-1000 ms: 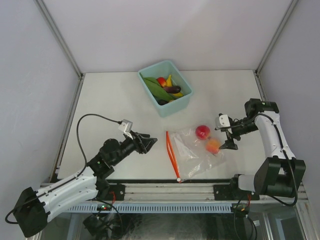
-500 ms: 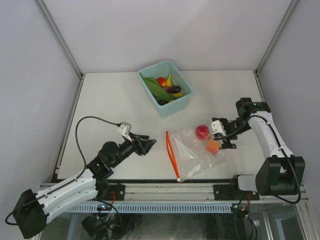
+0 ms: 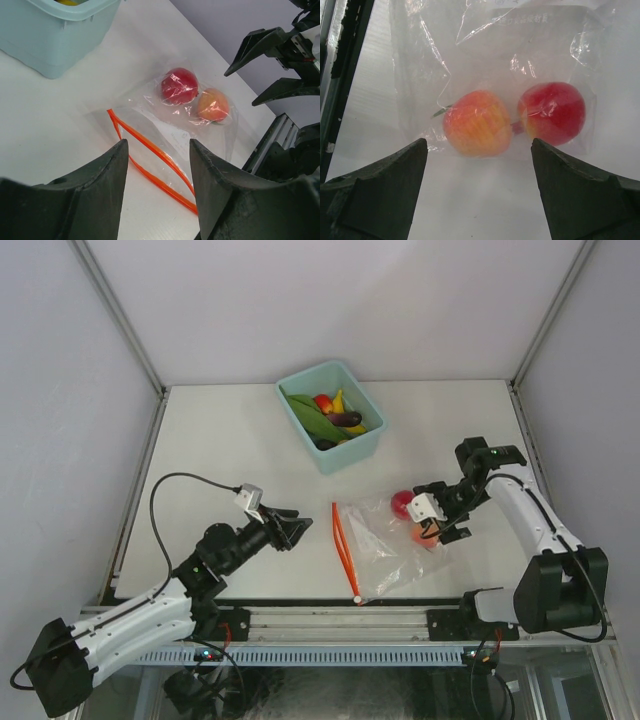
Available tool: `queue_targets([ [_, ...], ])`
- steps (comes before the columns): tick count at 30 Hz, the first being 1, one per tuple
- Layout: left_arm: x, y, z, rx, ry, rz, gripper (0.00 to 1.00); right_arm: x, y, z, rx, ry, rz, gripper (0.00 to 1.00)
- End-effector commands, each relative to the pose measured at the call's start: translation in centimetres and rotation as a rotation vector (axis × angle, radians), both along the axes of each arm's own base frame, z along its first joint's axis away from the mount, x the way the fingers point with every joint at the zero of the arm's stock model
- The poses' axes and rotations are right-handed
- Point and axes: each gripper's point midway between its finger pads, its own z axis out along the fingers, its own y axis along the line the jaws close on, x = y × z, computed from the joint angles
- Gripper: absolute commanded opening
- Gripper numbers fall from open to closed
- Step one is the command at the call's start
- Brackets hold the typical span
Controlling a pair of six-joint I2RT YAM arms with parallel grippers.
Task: Open the zip-top bag and remove the fake food
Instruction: Pick up the fake fruit from the zipper food storage bag.
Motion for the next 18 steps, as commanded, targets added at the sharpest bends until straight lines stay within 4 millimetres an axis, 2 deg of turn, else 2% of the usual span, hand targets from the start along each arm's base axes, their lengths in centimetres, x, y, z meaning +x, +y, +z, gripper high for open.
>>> queue_targets([
  [1,0.1,0.0,0.4,-0.011,-0.035,0.002,0.56,0.9,-0.6,-1.2,-0.059,-0.026,0.027,0.82],
  [12,0.0,-0.4,0.2,-0.009,-0.025,-0.008,0.54,2.0,-1.5,-4.8,-0.175,-0.023,0.014,0.68],
  [18,0.0,-0.8,0.1,-0.008,-0.015,-0.02,0.53,2.2,-1.9,-6.6,-0.221,-0.006,0.001,0.53],
])
